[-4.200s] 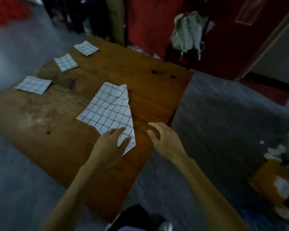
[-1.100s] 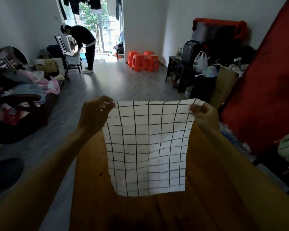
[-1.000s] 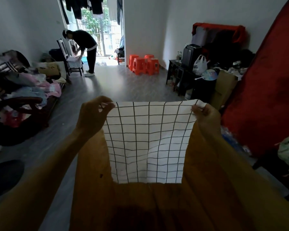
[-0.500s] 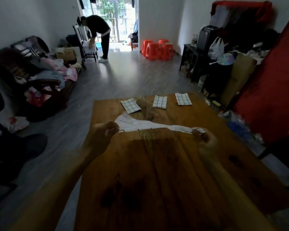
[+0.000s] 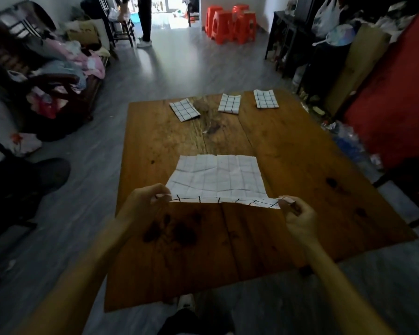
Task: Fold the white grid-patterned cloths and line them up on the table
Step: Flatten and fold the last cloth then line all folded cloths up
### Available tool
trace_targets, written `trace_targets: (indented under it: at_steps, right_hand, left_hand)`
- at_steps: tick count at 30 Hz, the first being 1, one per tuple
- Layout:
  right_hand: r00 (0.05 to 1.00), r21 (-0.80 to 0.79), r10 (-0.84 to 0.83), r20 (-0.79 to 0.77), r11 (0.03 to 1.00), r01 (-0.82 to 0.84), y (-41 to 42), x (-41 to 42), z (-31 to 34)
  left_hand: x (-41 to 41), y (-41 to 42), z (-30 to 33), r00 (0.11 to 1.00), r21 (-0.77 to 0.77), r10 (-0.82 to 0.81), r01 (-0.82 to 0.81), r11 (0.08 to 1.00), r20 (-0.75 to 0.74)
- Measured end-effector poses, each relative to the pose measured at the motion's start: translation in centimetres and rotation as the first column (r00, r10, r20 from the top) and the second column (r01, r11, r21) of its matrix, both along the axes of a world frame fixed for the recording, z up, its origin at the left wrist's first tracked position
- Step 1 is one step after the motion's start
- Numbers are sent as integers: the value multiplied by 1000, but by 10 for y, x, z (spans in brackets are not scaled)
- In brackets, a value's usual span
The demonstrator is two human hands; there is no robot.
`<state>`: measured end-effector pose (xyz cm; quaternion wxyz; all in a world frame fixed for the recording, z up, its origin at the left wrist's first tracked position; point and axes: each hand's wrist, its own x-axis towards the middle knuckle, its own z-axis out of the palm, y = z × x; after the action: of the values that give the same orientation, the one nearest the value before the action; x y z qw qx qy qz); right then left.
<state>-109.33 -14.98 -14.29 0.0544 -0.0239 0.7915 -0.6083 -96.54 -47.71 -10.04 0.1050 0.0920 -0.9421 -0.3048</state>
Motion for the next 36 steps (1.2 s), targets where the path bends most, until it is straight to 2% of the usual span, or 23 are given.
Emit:
trace_targets:
  at_steps: [7, 15, 27, 30, 32, 34, 36]
  right_hand:
    - [997, -28, -3, 72, 1000, 5, -11, -15, -11]
    - [986, 91, -101, 136, 992, 89, -41, -74, -39]
    - [957, 273, -193, 214, 953, 131, -102, -173, -111]
    - [955, 309, -213, 208, 940, 142, -107, -183, -127]
    - [951, 337, -240, 195, 927, 165, -111, -186, -133]
    - [950, 370, -263, 171, 911, 185, -117, -188, -136]
    - [948, 418, -294, 126, 882, 218, -123, -184, -135]
  left_hand:
    - [-26, -9, -24, 994, 88, 106, -108, 990, 26]
    - [-102, -37, -54, 988, 227, 141, -153, 962, 68]
    - [-215, -86, -136, 983, 211, 145, -167, 963, 115]
    - [-226, -83, -156, 968, 240, 218, -243, 940, 124]
    - [-228, -77, -165, 938, 275, 322, -346, 897, 130]
    - [-225, -69, -169, 904, 271, 420, -427, 863, 86]
    - [-212, -56, -170, 906, 219, 424, -416, 882, 13]
